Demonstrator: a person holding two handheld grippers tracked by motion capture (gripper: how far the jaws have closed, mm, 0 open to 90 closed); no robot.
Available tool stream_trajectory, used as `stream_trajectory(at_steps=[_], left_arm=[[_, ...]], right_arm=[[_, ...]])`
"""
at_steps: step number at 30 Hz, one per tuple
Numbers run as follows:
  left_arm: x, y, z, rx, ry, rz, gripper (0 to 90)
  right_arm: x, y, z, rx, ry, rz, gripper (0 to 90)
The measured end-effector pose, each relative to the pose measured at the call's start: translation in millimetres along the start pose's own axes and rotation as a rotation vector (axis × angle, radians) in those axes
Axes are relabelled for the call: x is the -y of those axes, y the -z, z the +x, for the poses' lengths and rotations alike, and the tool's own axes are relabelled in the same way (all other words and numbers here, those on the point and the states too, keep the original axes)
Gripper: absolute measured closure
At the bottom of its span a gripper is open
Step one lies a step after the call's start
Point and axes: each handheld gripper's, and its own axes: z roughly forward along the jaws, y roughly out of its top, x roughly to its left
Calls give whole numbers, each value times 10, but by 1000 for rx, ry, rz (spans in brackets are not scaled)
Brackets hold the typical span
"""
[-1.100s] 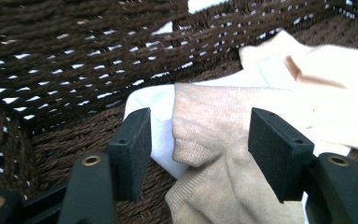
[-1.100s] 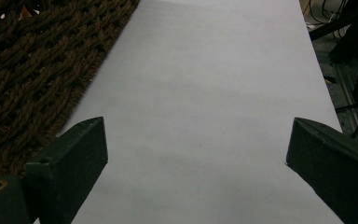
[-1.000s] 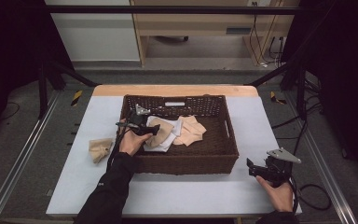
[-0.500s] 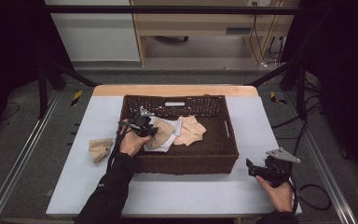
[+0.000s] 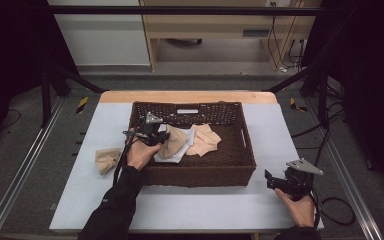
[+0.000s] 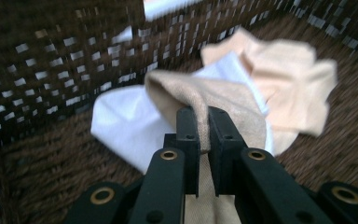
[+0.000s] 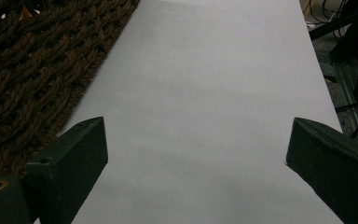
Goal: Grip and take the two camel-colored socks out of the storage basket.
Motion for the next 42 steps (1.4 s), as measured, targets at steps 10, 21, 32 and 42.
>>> stream_trajectory(at_steps=[10, 21, 32, 42], left_arm=[[-126, 284, -92, 33, -16, -183, 833], [-294, 712, -188, 59, -20, -328, 835], [-315, 1172, -171, 65, -33, -431, 835], [-200, 1535, -12, 25, -10, -490, 836]], right_arm=[[-1, 0, 2, 1, 0, 0, 57], [-1, 1, -1, 2, 1, -1, 57], [-1, 6, -4, 4, 3, -3, 57], [-1, 3, -3, 6, 0, 0, 57]])
